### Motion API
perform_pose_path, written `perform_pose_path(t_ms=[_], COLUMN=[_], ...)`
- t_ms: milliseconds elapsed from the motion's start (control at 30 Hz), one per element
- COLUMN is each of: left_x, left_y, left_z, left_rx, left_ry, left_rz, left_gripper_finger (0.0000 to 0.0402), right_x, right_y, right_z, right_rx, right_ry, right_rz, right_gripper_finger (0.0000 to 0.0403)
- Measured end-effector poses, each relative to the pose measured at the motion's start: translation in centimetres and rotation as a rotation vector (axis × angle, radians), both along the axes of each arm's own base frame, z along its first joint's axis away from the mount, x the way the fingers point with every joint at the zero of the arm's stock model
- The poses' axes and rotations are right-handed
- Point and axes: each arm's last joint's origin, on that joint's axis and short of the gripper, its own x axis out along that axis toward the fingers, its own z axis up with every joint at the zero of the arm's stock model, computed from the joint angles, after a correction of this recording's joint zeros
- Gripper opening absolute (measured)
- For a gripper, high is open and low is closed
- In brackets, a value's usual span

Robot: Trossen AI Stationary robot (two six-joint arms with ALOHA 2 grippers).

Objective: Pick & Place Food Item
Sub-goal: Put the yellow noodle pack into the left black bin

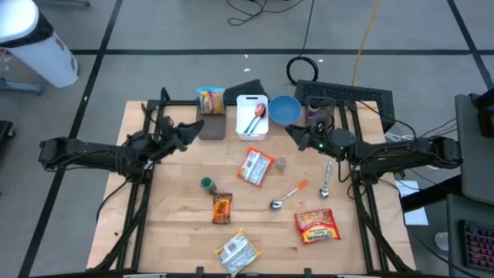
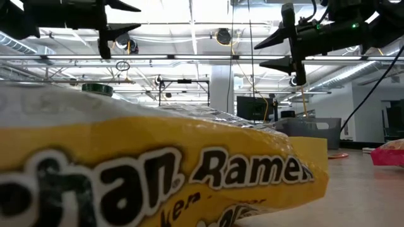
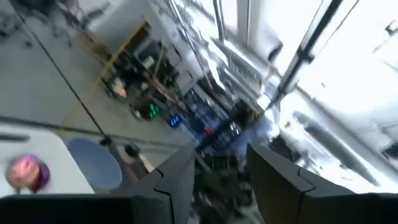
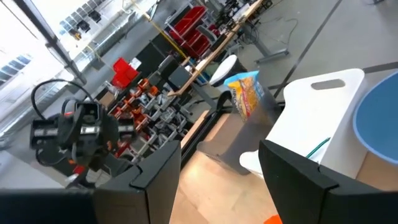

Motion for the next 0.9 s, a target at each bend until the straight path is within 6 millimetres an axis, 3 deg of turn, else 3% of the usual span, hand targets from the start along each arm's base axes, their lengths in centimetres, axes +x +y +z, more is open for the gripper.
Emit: perform_pose_path(t_ms=[300,667,800,900], left_x=[0.9,2.9,3.4,3.5], left_y=[-0.6,-2.4,-2.9,-3.4], left_z=[-0.1,3.5,4.8,4.6], left_rx=[0.169,0.223,0.231,0.217], left_ry=[0.13,0.693,0.677,0.687], left_rz=[-0.143,-0.338,-0.4,-0.477], left_gripper_finger=[0.0152,0.0152,0.0152,0.0152], right_x=[0.1,0.1,0.1,0.1], right_y=[0.1,0.1,0.1,0.1], right_z=[-0.1,-0.1,-0.2,-0.2], right_rx=[-0.001,-0.011,-0.021,-0.026], right_ry=[0.007,0.019,0.026,0.032], right_rz=[0.04,0.041,0.048,0.057], right_gripper_finger=[0.021,0.021,0.021,0.021])
